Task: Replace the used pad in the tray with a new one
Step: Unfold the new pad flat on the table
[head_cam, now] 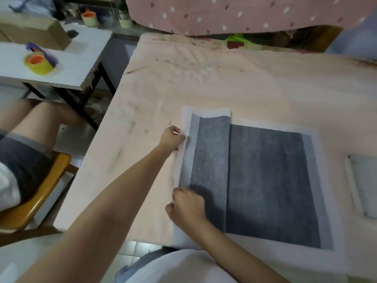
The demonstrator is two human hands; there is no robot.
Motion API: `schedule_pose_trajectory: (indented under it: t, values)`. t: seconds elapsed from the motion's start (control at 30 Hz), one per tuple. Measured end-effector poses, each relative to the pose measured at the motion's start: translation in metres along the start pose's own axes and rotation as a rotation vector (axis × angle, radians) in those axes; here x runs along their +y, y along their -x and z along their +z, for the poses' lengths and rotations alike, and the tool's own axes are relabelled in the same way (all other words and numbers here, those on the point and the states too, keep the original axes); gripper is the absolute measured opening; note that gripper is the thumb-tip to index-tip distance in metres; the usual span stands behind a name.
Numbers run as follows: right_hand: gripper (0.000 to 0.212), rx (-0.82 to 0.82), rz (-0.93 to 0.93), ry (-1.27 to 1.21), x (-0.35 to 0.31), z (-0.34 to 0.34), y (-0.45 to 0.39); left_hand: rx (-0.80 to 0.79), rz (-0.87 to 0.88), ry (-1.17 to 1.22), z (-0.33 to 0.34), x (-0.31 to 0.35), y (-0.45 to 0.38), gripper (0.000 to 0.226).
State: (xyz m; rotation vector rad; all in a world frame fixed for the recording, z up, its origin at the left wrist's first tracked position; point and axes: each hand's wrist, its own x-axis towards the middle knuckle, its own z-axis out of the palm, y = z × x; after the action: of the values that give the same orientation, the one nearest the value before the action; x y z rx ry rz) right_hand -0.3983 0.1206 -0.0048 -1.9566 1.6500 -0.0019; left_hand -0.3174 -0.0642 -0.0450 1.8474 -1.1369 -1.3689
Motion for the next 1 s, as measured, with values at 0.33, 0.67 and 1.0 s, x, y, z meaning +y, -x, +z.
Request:
schedule_pose_trajectory:
  t: [0.33,0.67,1.0]
  values:
    - [0.008,-0.031,0.079,-0.024,-0.053,0.031,-0.037,-0.026,-0.019,-0.1,-0.059,-0.029,-0.03,0.026]
    - [0.023,-0.096,0.074,-0.019,-0.05,0.057,-0.045,0.001,-0.034,-0.191,-0.074,-0.054,-0.044,0.023]
    - [0.023,-0.032,-0.148,-0.1,-0.006,0.059,-0.013,0.254,0.012,-0.544,-0.067,-0.066,0.004,0.026]
